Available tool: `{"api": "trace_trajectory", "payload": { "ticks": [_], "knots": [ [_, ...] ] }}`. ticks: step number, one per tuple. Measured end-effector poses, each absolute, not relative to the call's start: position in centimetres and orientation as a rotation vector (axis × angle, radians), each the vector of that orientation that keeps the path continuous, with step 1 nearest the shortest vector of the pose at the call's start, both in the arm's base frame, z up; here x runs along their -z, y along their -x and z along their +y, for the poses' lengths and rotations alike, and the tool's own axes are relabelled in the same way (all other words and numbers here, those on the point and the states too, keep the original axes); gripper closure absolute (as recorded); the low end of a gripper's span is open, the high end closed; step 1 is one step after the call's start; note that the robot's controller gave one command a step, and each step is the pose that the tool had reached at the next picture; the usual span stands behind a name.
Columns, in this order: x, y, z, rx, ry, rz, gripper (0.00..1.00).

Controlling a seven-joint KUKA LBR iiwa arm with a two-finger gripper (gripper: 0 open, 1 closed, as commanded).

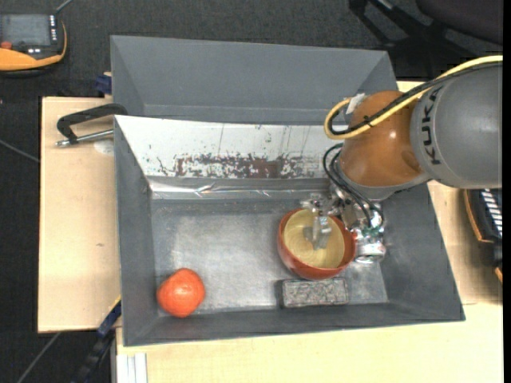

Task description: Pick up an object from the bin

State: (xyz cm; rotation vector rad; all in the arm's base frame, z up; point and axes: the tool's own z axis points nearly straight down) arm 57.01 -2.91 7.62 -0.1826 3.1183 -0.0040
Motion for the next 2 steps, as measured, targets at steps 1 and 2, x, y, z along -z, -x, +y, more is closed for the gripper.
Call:
{"api": "trace_trajectory", "payload": {
  "ticks": [1,2],
  "knots": [
    [-8.1,-56.0,-2.6,0.006,0.205,3.076,1.00],
    [-8.3,-57.1,0.9,0.010,0.378,3.051,1.00]
  ]
}}
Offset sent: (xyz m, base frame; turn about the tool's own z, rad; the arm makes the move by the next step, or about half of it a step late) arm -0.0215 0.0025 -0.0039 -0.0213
